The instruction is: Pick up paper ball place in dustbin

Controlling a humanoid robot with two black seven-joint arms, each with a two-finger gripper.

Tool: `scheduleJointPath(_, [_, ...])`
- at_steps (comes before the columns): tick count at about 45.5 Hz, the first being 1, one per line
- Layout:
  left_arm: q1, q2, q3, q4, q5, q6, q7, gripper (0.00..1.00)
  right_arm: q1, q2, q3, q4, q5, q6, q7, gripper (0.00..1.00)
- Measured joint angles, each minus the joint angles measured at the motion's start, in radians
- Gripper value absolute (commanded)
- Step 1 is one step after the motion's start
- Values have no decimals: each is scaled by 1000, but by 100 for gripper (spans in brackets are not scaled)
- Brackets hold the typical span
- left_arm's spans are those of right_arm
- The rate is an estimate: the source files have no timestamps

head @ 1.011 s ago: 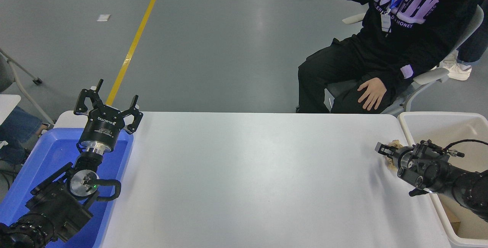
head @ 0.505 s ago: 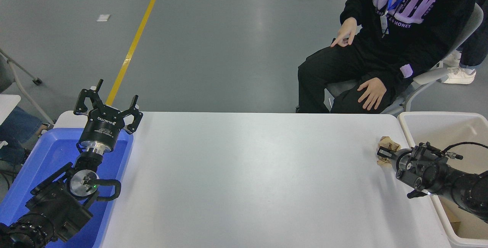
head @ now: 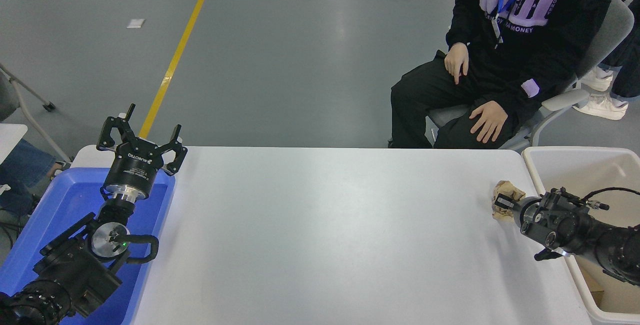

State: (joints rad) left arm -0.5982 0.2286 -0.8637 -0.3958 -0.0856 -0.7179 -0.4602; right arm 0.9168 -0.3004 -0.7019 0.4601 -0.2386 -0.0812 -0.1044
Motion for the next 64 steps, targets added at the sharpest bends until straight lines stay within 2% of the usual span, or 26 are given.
scheduleJointPath(15, [0,0,0,0,0,0,0,98,171,-142,-37,277,8,12,1,0])
scheduleJointPath(22, [0,0,0,0,1,1,0,98,325,-224,-113,446,6,64,2,0])
scheduleJointPath(26, [0,0,0,0,1,1,0,98,438,-260,-173,527,5,154,3,0])
scheduleJointPath(37, [0,0,0,0,2,0,2,98,760,-324,-286,643,4,573,6,0])
scheduleJointPath(41, [0,0,0,0,2,0,2,98,863,-342,-304,665,4,671,7,0])
scheduleJointPath(51, [0,0,0,0,2,0,2,98,1082,-364,-342,713,4,800,7,0])
scheduleJointPath(64, [0,0,0,0,2,0,2,98,1301,-367,-395,802,8,849,7,0])
